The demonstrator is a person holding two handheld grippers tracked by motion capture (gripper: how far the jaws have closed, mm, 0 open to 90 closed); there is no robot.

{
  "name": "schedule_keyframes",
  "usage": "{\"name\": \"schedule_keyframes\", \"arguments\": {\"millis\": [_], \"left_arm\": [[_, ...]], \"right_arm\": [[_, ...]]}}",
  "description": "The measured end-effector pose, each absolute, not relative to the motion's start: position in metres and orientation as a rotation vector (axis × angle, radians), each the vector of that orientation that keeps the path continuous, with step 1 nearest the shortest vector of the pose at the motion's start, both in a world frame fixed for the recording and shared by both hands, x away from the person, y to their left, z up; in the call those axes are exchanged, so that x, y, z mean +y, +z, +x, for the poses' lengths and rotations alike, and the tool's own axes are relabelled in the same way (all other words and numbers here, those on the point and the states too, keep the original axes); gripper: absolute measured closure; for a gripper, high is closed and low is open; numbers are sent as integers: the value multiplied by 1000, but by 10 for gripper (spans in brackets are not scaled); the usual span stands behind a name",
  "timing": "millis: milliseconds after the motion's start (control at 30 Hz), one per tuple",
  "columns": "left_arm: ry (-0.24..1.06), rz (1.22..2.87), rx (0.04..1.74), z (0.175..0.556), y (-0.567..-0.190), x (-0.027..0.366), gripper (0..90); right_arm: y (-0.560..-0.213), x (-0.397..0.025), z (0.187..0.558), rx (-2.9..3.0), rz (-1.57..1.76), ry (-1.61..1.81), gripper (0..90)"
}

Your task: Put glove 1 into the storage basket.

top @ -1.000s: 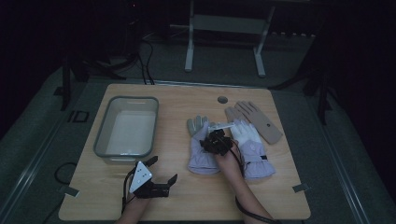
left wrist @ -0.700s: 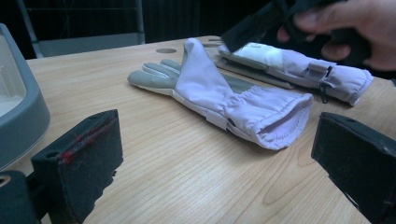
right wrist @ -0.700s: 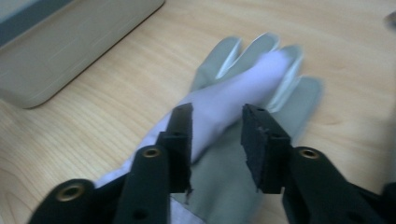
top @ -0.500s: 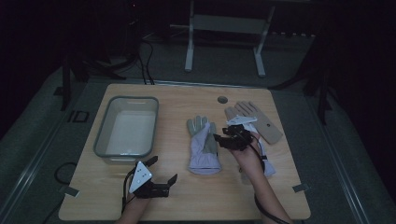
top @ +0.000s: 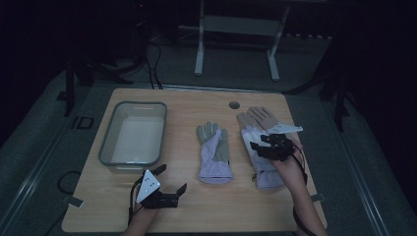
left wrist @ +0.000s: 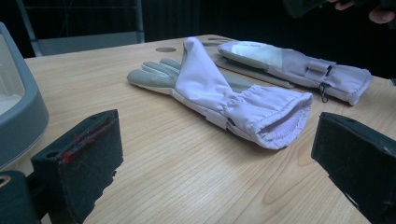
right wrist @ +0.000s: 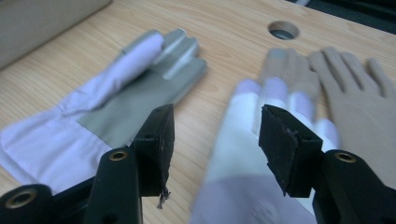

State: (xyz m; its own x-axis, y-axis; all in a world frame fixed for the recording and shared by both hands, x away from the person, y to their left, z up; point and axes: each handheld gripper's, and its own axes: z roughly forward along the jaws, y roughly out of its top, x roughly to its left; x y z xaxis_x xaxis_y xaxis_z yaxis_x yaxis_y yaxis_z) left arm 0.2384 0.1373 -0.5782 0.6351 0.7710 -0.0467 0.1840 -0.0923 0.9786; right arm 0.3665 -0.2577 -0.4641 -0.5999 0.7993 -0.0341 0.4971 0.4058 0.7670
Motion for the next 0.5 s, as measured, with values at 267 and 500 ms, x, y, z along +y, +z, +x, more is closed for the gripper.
{"name": "schedule_keyframes", "arguments": {"millis": [267, 500], "left_arm": [[594, 1619, 804, 238, -578, 137, 22], [595, 1618, 807, 238, -578, 137, 22]], "right_arm": [[-471, -289, 363, 2262, 1177, 1012, 453], [-480, -302, 368, 2306, 1178, 967, 458]]}}
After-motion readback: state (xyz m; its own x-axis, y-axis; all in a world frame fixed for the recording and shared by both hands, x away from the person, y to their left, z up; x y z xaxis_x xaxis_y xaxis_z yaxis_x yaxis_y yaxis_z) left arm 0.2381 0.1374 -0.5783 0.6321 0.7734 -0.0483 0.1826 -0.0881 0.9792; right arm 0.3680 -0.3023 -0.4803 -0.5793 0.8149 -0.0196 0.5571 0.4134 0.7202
